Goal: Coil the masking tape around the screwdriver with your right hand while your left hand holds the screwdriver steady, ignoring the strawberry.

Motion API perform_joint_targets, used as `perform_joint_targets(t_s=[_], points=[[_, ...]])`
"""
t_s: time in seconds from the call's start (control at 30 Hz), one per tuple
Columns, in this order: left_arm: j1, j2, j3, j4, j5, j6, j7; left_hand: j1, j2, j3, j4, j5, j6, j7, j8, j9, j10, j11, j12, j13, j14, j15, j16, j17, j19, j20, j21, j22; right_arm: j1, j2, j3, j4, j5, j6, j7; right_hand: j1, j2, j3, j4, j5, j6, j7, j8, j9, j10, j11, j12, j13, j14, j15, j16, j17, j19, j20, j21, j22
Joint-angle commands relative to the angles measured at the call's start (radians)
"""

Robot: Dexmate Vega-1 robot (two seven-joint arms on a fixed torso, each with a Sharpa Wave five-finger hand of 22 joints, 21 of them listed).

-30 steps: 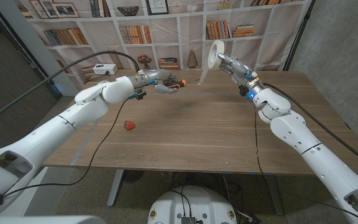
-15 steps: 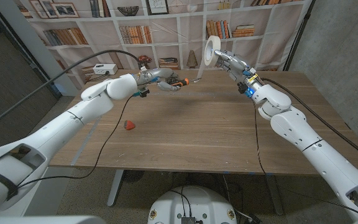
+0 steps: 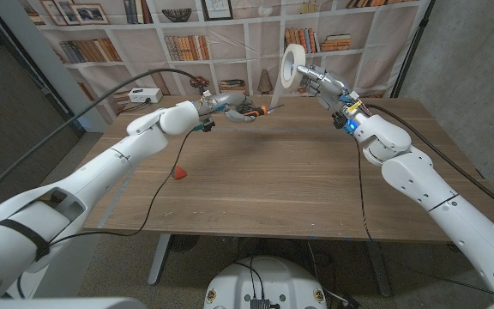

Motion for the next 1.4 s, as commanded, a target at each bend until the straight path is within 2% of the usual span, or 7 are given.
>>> perform_joint_targets(t_s=[0.03, 0.23, 0.33, 0.57, 0.7, 1.03, 1.4], points=[[-0.052, -0.052, 0.039, 0.08, 0.024, -0.006, 0.013, 0.082, 0.096, 0.031, 0.006, 0.009, 0.198, -0.158, 0.086, 0.007, 0.155, -0.196, 0.009, 0.0, 0.151, -0.219, 0.01, 0.002, -0.005, -0.043, 0.001, 0.001, -0.056, -0.031, 0.046, -0.049, 0.017, 0.05, 0.014, 0.073, 0.074, 0.151, 0.152, 0.003, 0.073, 0.066, 0.247, 0.023, -0.004, -0.003, 0.006, 0.004, 0.011, -0.137, -0.005, 0.005, 0.003, -0.002, 0.006, 0.002], [-0.064, -0.061, 0.047, 0.089, 0.029, -0.002, 0.015, 0.083, 0.096, 0.032, 0.005, 0.01, 0.199, -0.156, 0.085, 0.004, 0.155, -0.194, 0.011, -0.001, 0.146, -0.22, 0.018, 0.002, -0.005, -0.043, 0.002, -0.003, -0.098, -0.023, 0.067, -0.04, 0.033, 0.103, 0.032, 0.073, 0.074, 0.151, 0.152, 0.002, 0.072, 0.064, 0.25, 0.02, -0.005, -0.002, 0.008, 0.007, 0.012, -0.138, -0.007, 0.009, 0.003, -0.002, 0.008, 0.002], [-0.072, -0.068, 0.052, 0.101, 0.03, -0.002, 0.016, 0.083, 0.096, 0.032, 0.005, 0.01, 0.198, -0.157, 0.085, 0.006, 0.156, -0.197, 0.01, -0.005, 0.144, -0.219, 0.022, 0.002, -0.005, -0.043, 0.001, -0.008, -0.155, -0.027, 0.091, -0.056, 0.029, 0.14, 0.022, 0.074, 0.074, 0.151, 0.152, 0.002, 0.072, 0.065, 0.252, 0.018, -0.005, -0.003, 0.009, 0.007, 0.013, -0.138, -0.008, 0.011, 0.004, -0.004, 0.011, 0.002], [-0.089, -0.08, 0.059, 0.124, 0.031, -0.023, 0.025, 0.083, 0.095, 0.034, 0.005, 0.011, 0.196, -0.16, 0.085, 0.007, 0.15, -0.193, 0.013, -0.003, 0.139, -0.219, 0.032, 0.001, -0.008, -0.046, 0.005, -0.009, -0.251, -0.102, 0.132, -0.092, -0.004, 0.099, -0.016, 0.074, 0.072, 0.152, 0.151, 0.001, 0.071, 0.064, 0.256, 0.015, -0.006, -0.004, 0.009, 0.007, 0.013, -0.139, -0.014, 0.014, 0.003, -0.005, 0.014, 0.002], [-0.1, -0.087, 0.063, 0.138, 0.03, -0.034, 0.027, 0.083, 0.095, 0.035, 0.006, 0.011, 0.197, -0.159, 0.083, 0.005, 0.152, -0.193, 0.013, -0.007, 0.137, -0.22, 0.036, 0.001, -0.009, -0.044, 0.006, -0.009, -0.278, -0.157, 0.148, -0.1, -0.005, 0.039, -0.012, 0.073, 0.073, 0.152, 0.152, 0.001, 0.067, 0.061, 0.258, 0.013, -0.007, -0.005, 0.009, 0.006, 0.011, -0.139, -0.019, 0.016, -0.001, -0.005, 0.015, 0.002], [-0.121, -0.104, 0.064, 0.157, 0.018, -0.07, 0.032, 0.084, 0.094, 0.038, 0.005, 0.012, 0.198, -0.158, 0.082, 0.004, 0.152, -0.193, 0.017, -0.006, 0.131, -0.22, 0.045, 0.0, -0.01, -0.044, 0.007, -0.016, -0.245, -0.223, 0.114, -0.078, -0.016, -0.068, 0.042, 0.078, 0.073, 0.152, 0.146, -0.001, 0.061, 0.063, 0.26, 0.007, -0.015, 0.0, 0.008, 0.007, 0.009, -0.132, -0.02, 0.027, -0.005, -0.004, 0.018, 0.002], [-0.126, -0.111, 0.058, 0.157, 0.003, -0.083, 0.029, 0.085, 0.094, 0.04, 0.005, 0.012, 0.199, -0.155, 0.081, 0.003, 0.151, -0.193, 0.019, -0.009, 0.129, -0.218, 0.055, -0.001, -0.01, -0.045, 0.009, -0.022, -0.197, -0.246, 0.075, -0.04, -0.02, -0.104, 0.095, 0.08, 0.075, 0.153, 0.145, -0.003, 0.053, 0.065, 0.261, 0.002, -0.023, 0.002, 0.007, 0.007, 0.003, -0.129, -0.025, 0.035, -0.008, -0.006, 0.023, 0.002]])
